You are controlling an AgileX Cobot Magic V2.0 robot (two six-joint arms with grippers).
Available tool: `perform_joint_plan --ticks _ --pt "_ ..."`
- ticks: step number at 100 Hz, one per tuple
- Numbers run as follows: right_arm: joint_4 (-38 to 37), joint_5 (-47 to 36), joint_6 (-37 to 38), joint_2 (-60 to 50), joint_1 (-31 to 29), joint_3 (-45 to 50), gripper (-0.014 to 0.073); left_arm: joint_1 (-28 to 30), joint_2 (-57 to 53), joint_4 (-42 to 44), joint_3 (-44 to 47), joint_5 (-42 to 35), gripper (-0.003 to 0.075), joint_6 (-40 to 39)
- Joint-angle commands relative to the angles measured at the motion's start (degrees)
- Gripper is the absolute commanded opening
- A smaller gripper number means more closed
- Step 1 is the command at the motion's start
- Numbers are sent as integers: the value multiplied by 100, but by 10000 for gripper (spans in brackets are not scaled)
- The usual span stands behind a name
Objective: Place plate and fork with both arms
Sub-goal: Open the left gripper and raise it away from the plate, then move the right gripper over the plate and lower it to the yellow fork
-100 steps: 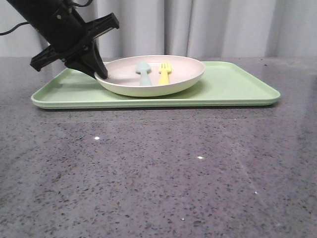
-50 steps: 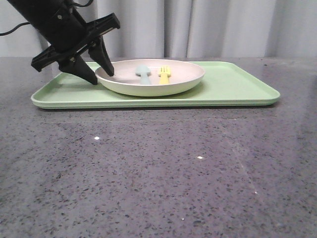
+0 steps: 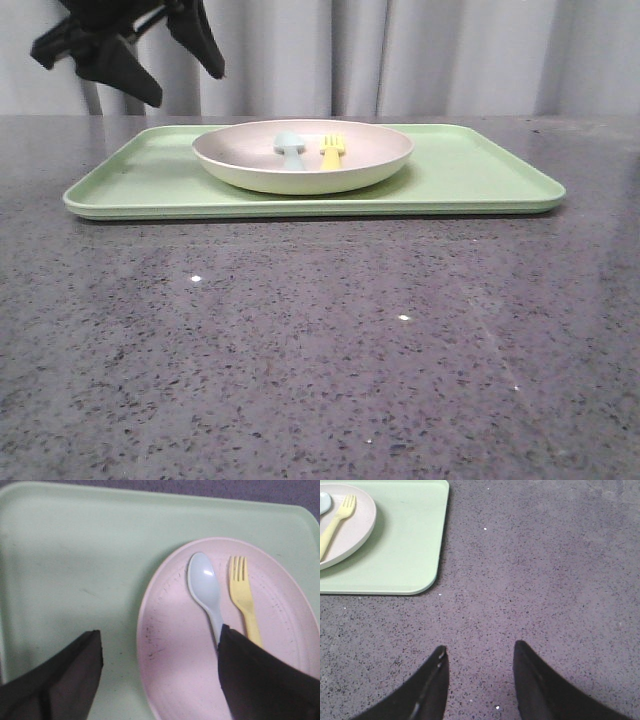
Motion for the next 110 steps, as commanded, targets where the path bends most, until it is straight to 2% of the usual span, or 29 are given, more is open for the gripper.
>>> perform_joint_plan --ticks 1,25,62,93,110 --pt "-9 -414 -19 67 -32 -205 329 150 -586 389 -186 -101 476 -69" --pt "-9 -389 -19 67 -32 -205 329 548 -1513 1468 305 286 476 -69" --pt "-9 -395 -19 67 -32 -205 329 1104 -3548 2247 2101 178 475 -69" --pt "-9 -395 -19 67 -32 -205 329 1174 -5378 2317 3805 189 472 -69" --pt "-9 -389 -19 67 -32 -205 329 1174 -6357 2317 4416 200 472 -69"
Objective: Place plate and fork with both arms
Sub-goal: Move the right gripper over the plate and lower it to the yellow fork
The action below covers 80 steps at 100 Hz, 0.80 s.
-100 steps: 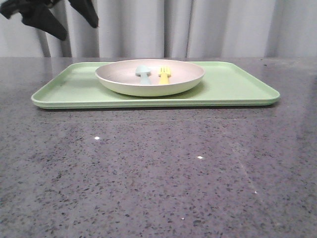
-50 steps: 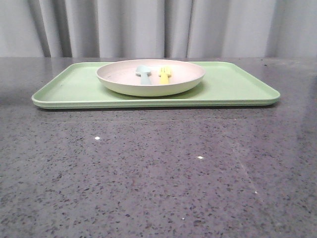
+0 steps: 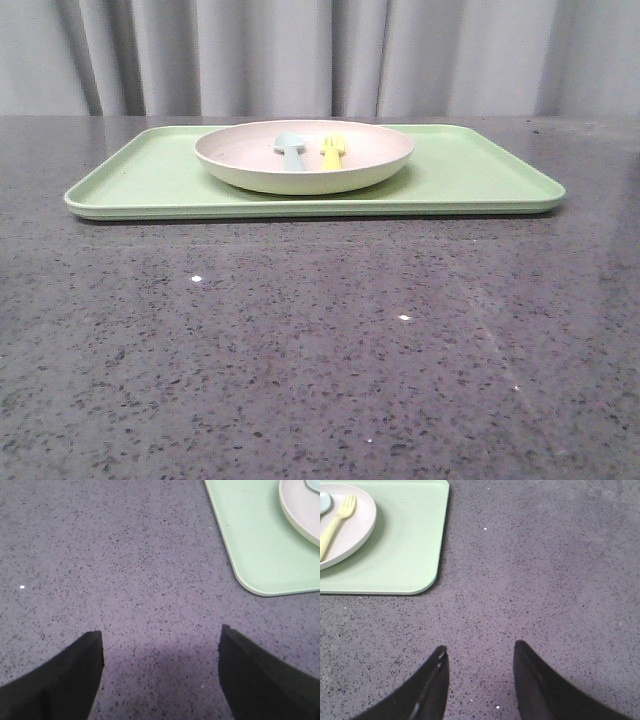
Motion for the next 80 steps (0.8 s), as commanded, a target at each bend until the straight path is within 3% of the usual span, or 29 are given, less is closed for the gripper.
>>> perform_joint_plan --ticks 1,21,54,80 --pt "-9 -389 -19 67 -32 -205 329 16 -491 -7 125 -321 472 -69" --pt "-9 -372 -19 67 -32 -205 329 16 -1170 -7 511 -259 472 -69" --pt "253 -259 -19 67 -32 -240 329 16 -1251 -7 657 -176 472 -69" --pt "693 -184 -36 487 113 -947 329 16 -1251 -7 657 -176 472 -69"
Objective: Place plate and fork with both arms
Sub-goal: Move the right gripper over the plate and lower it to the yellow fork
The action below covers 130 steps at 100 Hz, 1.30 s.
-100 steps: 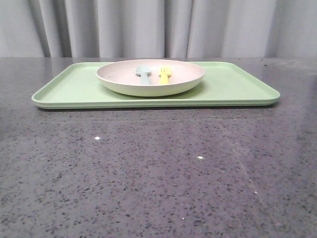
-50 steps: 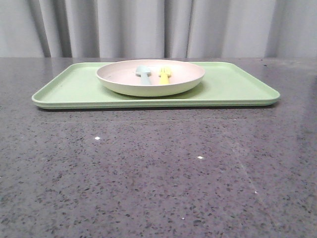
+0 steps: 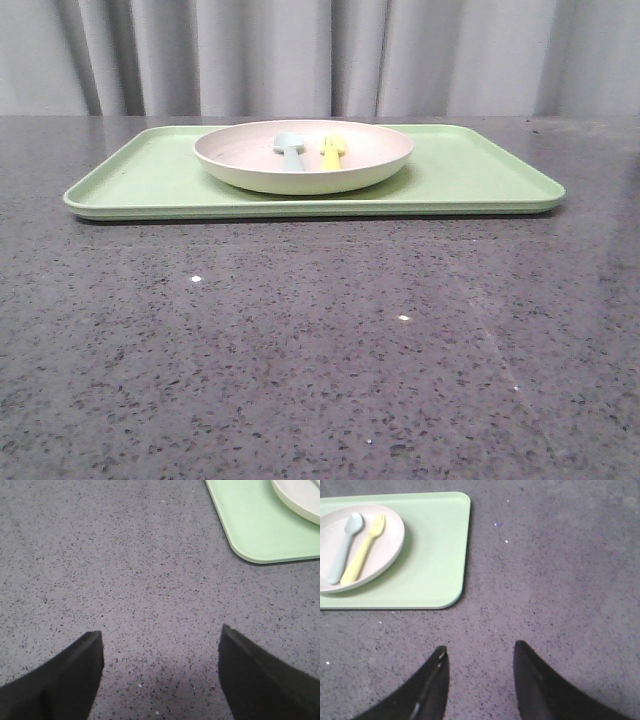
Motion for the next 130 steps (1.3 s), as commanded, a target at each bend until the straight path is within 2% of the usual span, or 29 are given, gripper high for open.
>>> perform_joint_plan --ticks 1,21,37,68,80,105,117,130 --pt "180 -307 -36 298 90 -478 329 16 21 -7 -147 -375 472 -69" --pt "342 137 -36 1277 539 -1484 329 16 21 -7 -147 -375 472 -69" --pt "348 178 -17 2258 1023 -2287 329 16 21 -7 -147 -375 472 -69" --pt "267 307 494 4330 1848 -3772 329 16 21 -7 -147 -375 472 -69" --pt "-163 392 948 5050 2193 -4374 329 16 21 -7 -147 -375 472 -69" --pt "-1874 783 2539 6343 2992 -5670 329 16 21 -7 -147 -375 472 -69" --pt "-2212 847 2887 6822 3240 -6155 329 16 21 -7 -147 -375 472 -69" --pt "-2232 1022 3110 7317 3296 -6573 329 16 21 -7 -147 -375 472 -69"
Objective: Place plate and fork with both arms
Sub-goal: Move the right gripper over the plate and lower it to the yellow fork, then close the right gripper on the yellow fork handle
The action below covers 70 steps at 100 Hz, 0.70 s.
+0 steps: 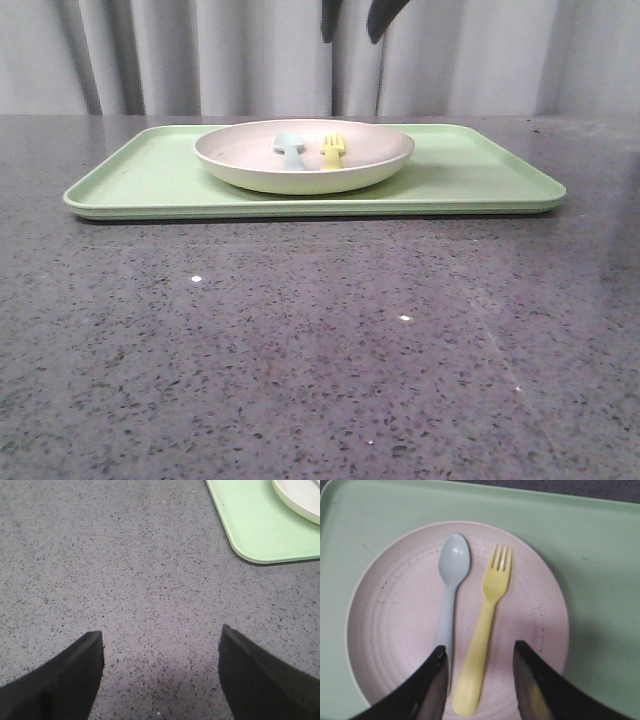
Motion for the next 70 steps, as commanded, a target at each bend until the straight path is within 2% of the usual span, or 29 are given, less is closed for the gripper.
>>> perform_joint_plan --ticks 1,70 --pt "-236 -80 180 -13 9 -404 329 12 32 -21 -147 -375 472 -69" --pt "-236 -86 612 632 9 -452 329 12 32 -21 -147 -375 472 -69"
